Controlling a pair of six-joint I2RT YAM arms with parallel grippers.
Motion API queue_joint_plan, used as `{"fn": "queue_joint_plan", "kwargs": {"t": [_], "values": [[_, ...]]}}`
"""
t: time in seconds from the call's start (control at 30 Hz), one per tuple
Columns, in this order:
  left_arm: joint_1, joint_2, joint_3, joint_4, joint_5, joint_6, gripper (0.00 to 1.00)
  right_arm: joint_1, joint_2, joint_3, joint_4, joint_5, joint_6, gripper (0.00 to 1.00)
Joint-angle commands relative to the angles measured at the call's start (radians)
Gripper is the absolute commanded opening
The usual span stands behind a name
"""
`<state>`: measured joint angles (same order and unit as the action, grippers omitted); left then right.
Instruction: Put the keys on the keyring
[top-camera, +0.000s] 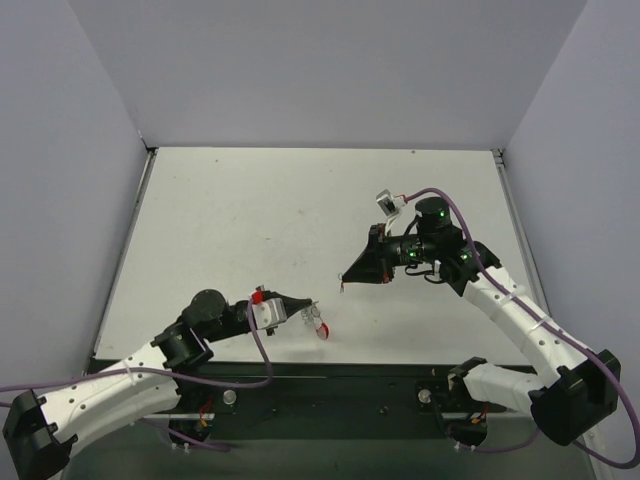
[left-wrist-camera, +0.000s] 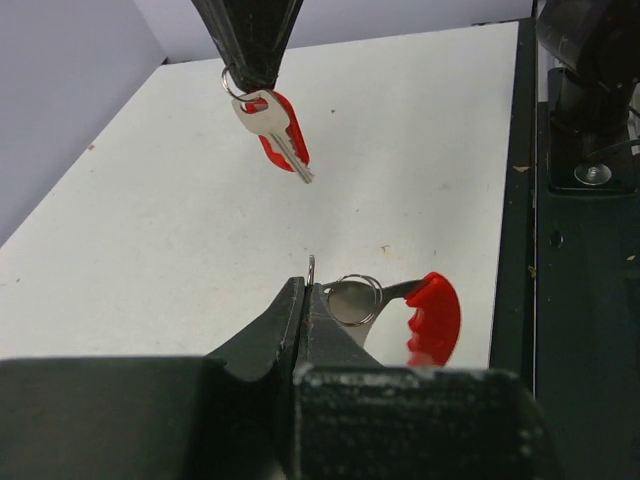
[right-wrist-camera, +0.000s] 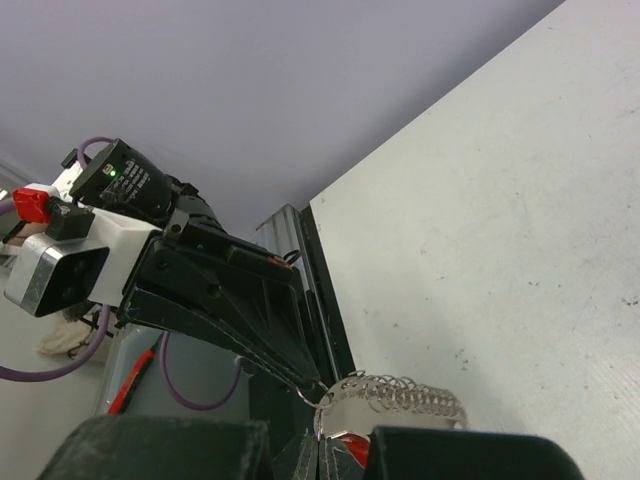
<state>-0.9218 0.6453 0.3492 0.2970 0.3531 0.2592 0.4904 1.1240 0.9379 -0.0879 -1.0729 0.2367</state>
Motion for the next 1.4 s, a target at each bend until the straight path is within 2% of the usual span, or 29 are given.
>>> {"fn": "queue_joint_plan", "kwargs": {"t": [0.0,0.13,0.23,0.43,0.53,0.73,0.9,1.17,1.37], "values": [[-0.002,-0.064,0.094,-0.123,-0.078,0.026,0.00,-0.007,0.011,0.002,0.022,-0.028,-0.016,0.00],[-0.005,-0.055,0.145,-0.194,-0.098,0.026,0.00,-0.009,0.017,0.002,0.022,-0.032,-0.017,0.00],[-0.005,0.011,0.143,-0.136,-0.092,-0.001,0.00,-0.009,0.020,-0.002,0.022,-0.032,-0.017,0.00],[-0.003,0.301,0.085,0.097,-0.049,-0.003,0.00,-0.015,0.005,-0.019,0.019,-0.019,-0.014,0.00],[-0.005,0.518,0.108,0.200,-0.042,0.029,0.00,-0.029,-0.012,-0.028,0.005,-0.007,-0.016,0.00],[-0.005,0.710,0.177,0.298,-0.013,0.064,0.00,-0.065,-0.052,-0.050,-0.012,0.022,-0.011,0.00],[-0.003,0.749,0.186,0.427,0.012,0.022,0.00,-0.085,-0.067,-0.064,-0.015,0.022,-0.008,0.00],[-0.003,0.688,0.175,0.625,0.055,-0.081,0.00,-0.104,-0.059,-0.050,-0.015,0.031,-0.002,0.00],[-0.003,0.634,0.081,0.744,-0.022,-0.152,0.00,-0.107,-0.064,-0.048,-0.015,0.031,0.001,0.00]]}}
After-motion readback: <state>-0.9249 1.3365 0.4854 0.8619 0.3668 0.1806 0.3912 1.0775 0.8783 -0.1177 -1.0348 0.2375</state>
